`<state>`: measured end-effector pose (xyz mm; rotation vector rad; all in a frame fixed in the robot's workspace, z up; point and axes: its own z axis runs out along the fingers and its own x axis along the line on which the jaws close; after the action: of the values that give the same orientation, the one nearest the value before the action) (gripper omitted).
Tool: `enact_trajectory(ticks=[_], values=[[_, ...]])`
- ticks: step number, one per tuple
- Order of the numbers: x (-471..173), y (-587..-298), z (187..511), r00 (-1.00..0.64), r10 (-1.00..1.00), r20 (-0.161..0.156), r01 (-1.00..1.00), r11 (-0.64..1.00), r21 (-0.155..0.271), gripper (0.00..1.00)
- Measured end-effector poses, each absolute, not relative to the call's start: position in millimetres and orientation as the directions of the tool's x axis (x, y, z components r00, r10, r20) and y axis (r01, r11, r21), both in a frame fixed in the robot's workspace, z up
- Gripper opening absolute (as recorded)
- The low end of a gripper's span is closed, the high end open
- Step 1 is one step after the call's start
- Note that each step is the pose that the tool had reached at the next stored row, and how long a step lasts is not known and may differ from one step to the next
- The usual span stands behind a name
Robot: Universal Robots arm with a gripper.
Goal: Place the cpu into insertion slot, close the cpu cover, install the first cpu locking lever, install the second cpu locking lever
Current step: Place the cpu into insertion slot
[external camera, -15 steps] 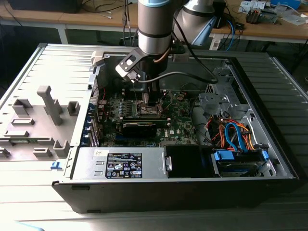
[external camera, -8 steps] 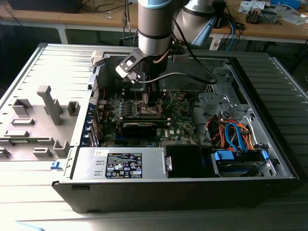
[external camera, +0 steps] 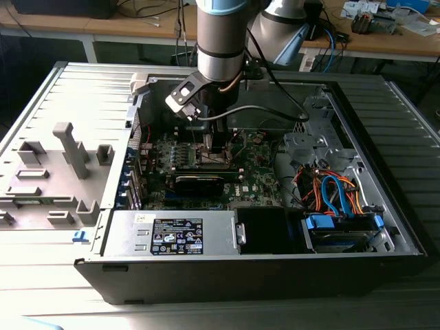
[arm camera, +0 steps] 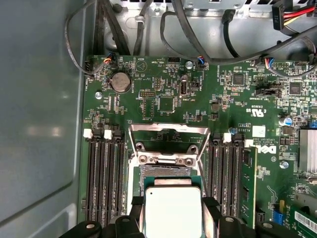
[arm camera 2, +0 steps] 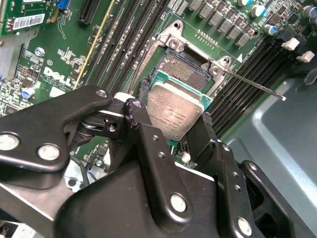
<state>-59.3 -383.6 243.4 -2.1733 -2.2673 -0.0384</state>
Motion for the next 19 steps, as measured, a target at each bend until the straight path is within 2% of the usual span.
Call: enact_trajectory(ticks=[19], values=[[-59.3, -382.6, 232.7, -0.042, 0.999, 0.017, 0.999, 0.042, 0.017, 0.55]])
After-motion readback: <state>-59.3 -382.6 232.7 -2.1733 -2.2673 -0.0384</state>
